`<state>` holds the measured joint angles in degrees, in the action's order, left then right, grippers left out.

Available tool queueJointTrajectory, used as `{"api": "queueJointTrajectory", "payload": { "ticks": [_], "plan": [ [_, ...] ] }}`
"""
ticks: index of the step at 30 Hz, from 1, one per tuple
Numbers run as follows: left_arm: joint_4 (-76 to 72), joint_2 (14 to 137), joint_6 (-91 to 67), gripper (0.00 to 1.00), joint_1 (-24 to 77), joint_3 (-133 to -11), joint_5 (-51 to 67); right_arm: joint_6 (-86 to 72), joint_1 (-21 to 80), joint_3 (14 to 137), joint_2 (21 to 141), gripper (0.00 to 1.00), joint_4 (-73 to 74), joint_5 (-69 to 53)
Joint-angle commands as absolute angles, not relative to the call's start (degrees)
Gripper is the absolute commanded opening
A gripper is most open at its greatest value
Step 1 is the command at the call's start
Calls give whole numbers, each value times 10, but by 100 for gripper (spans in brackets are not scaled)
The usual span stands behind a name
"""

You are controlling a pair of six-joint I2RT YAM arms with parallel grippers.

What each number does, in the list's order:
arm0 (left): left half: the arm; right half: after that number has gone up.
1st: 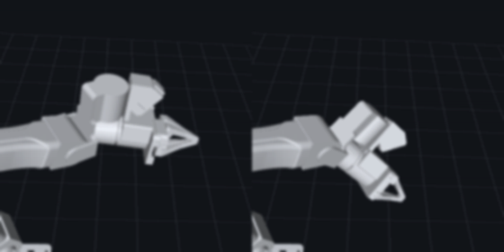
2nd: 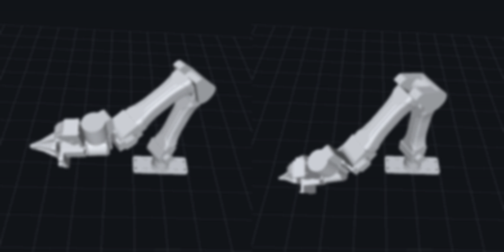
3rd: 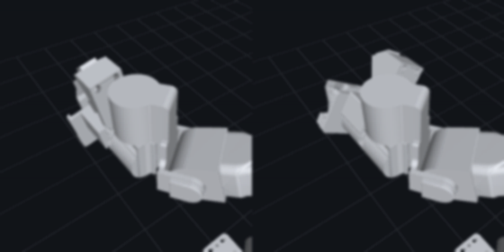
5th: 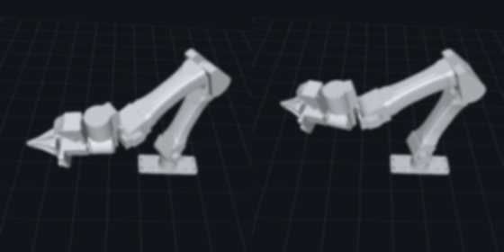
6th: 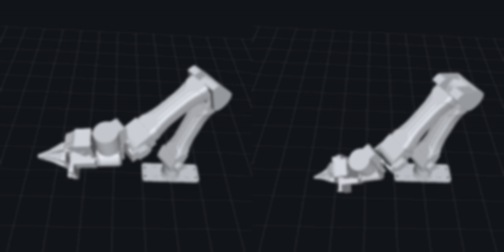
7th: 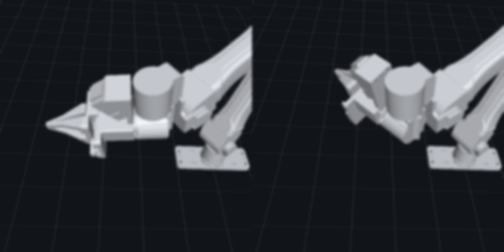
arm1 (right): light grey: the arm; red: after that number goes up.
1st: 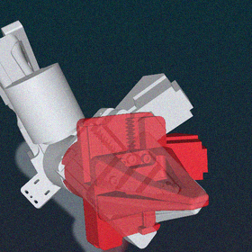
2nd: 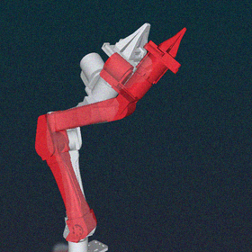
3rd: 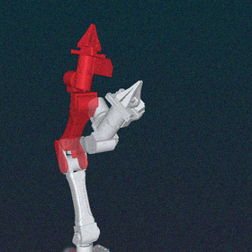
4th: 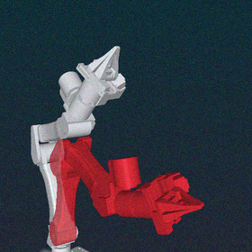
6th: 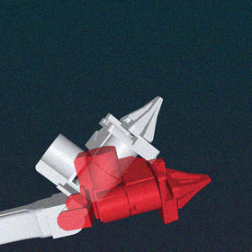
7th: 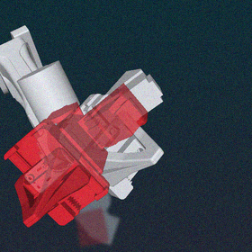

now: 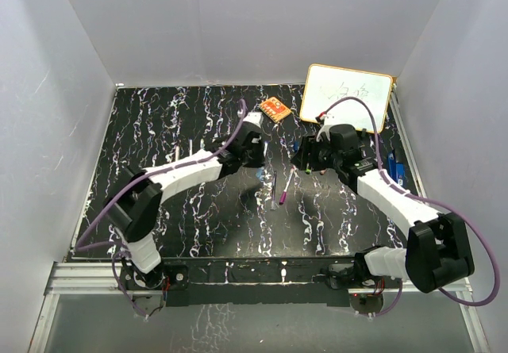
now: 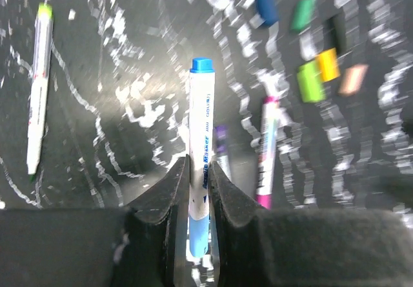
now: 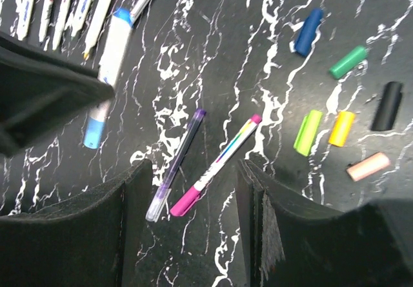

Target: Open the pen caps

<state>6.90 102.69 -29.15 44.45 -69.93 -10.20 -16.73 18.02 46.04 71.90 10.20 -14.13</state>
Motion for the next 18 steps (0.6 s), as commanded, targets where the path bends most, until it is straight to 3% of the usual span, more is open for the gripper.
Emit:
{"api": "queueJointTrajectory", "payload": {
  "ticks": [1,9,18],
  "plan": [
    [-70,943,-358,0,446,-663,-70,-197,184,437,719,52,3,-212],
    [-250,923,-472,0,446,-558,-48,-246,184,402,724,52,-68,-285],
    [-346,914,-530,0,446,-512,-65,-265,187,391,742,52,-108,-309]
  ]
}}
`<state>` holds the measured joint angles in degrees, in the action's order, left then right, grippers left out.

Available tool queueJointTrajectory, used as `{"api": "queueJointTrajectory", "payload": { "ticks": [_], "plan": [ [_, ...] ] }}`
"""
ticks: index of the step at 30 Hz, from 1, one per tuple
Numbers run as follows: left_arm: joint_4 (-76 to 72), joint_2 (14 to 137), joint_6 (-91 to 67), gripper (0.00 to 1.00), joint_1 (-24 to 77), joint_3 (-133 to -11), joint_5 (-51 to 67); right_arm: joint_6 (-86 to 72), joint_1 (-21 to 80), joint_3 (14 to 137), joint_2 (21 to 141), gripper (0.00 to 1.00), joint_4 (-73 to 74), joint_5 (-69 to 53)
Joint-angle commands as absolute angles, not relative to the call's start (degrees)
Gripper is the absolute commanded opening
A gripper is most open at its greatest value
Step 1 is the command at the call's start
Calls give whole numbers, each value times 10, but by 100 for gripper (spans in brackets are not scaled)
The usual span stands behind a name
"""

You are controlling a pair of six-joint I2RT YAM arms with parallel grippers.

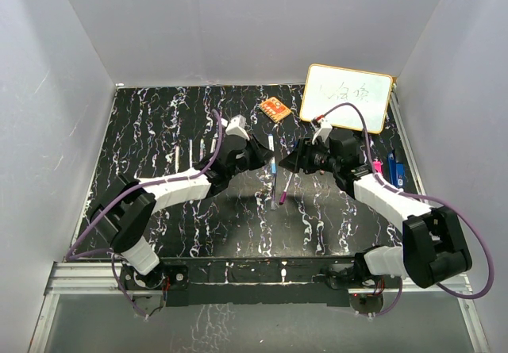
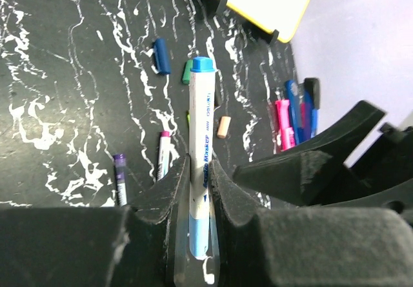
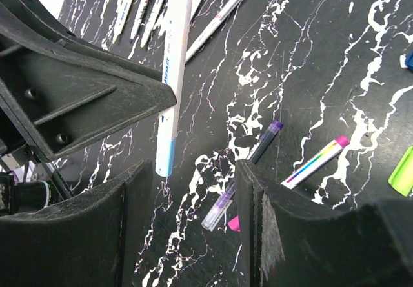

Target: Open the pen caps

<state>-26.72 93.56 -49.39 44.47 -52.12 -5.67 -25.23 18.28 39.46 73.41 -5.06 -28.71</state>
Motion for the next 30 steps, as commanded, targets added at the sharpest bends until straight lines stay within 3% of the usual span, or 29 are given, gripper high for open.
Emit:
{"api": "queueJointTrajectory", "payload": {
  "ticks": [1,19,30],
  "plan": [
    [-350,914,-533,0,446,-513,-64,-265,188,390,742,52,-111,-311],
    [-399,944,-569,0,452,-527,-28,-282,196,388,750,50,-137,-330],
    [-428,952,-577,0,456,-523,-30,-290,201,392,756,33,-148,-336]
  ]
}}
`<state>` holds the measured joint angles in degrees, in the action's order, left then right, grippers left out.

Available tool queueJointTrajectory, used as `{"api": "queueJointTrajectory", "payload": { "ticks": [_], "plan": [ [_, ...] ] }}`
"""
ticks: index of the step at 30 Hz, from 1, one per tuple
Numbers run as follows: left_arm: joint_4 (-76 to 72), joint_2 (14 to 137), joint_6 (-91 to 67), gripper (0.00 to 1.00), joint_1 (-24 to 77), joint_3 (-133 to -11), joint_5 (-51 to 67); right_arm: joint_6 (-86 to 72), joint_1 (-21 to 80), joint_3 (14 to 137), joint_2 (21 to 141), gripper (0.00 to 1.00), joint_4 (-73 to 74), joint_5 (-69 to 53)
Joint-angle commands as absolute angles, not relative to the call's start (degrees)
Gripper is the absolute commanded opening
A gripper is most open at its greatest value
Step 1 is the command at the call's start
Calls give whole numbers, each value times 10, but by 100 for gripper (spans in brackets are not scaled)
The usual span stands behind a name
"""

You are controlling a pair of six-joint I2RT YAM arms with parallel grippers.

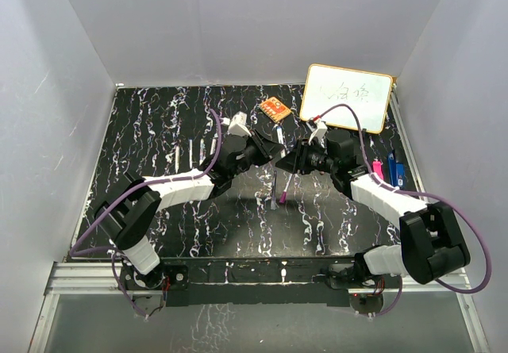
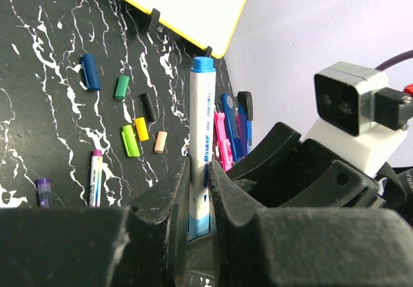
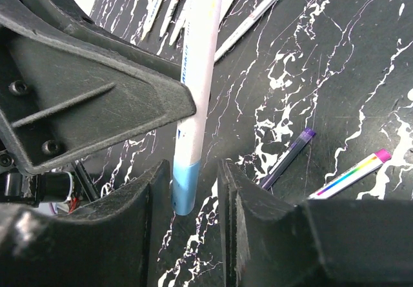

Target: Open the pen caps

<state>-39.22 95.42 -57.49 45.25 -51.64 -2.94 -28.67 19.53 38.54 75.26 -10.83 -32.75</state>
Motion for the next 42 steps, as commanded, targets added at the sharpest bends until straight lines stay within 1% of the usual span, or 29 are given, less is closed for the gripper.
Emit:
{"api": "queueJointTrajectory", "payload": {
  "ticks": [1,12,14,18,21,22,25,27,28,42],
  "plan": [
    [-431,952,-577,0,456,-522,-31,-290,201,393,756,32,-148,-337],
    [-440,961,-579,0,458,-524,-23,-292,204,401,763,19,-152,-338],
    [-442,961,-580,0,458,-523,-22,-292,204,402,764,14,-152,-339],
    [-449,959,-582,0,458,-516,-24,-293,203,399,764,0,-156,-341],
    [-451,957,-580,0,458,-515,-21,-294,204,397,764,0,-159,-343],
    [-455,956,-579,3,458,-515,-20,-293,205,397,764,0,-158,-344],
    [-475,958,-577,20,457,-511,-11,-285,205,402,766,0,-149,-350],
    [-485,962,-577,27,456,-510,-4,-283,205,403,765,0,-147,-354],
    [-487,965,-577,29,456,-510,-1,-281,204,404,764,0,-145,-355],
    [-497,994,-581,30,448,-532,32,-263,209,406,753,0,-127,-374]
  ]
}}
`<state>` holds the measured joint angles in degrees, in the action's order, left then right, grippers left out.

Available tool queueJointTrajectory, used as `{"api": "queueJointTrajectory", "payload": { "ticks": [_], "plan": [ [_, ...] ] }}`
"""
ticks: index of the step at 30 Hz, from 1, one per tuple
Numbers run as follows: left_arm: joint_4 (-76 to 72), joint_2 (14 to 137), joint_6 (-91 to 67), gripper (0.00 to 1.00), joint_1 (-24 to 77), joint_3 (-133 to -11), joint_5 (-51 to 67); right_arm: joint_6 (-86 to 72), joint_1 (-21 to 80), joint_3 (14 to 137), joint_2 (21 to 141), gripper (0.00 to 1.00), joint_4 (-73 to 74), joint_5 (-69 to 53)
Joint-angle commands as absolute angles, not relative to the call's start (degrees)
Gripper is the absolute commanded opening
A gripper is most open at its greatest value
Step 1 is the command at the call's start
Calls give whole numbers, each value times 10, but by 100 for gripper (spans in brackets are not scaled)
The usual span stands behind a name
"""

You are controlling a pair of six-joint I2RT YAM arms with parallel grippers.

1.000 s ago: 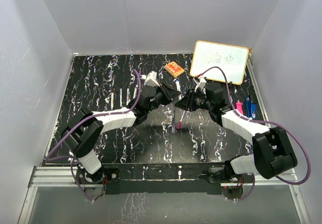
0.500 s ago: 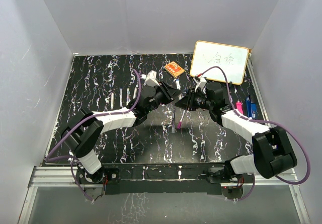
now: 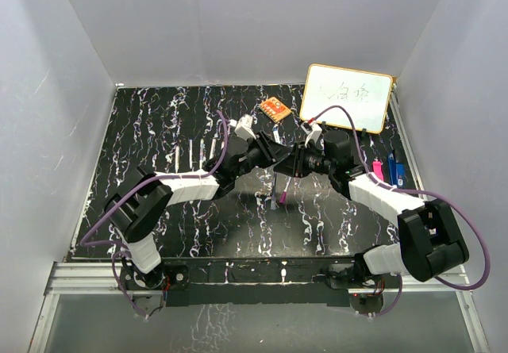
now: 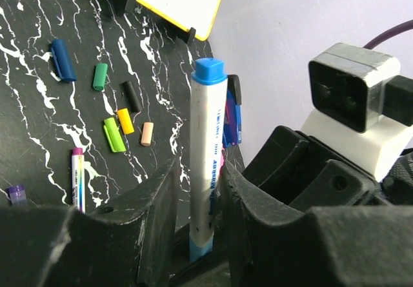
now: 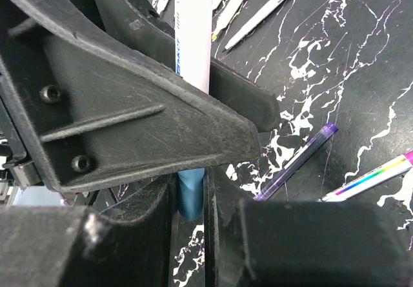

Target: Open the pen caps

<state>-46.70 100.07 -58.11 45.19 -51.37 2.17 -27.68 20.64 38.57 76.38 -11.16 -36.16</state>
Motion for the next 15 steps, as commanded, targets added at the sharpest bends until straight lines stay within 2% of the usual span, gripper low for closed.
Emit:
{"api": "queueJointTrajectory", "payload": {
  "ticks": [1,8,9,10,12,15],
  "plan": [
    [-497,991,-580,30,448,-531,30,-262,210,406,753,0,-127,-373],
    [-495,967,-576,27,446,-513,8,-261,210,401,757,0,-127,-374],
    [-492,965,-574,24,446,-514,8,-261,210,400,756,0,-127,-373],
    [-490,966,-574,14,446,-514,8,-261,210,400,756,0,-127,-372],
    [-492,964,-574,0,445,-513,7,-262,210,401,755,0,-127,-372],
    [-494,965,-575,0,444,-513,8,-263,210,401,756,0,-127,-371]
  ]
}}
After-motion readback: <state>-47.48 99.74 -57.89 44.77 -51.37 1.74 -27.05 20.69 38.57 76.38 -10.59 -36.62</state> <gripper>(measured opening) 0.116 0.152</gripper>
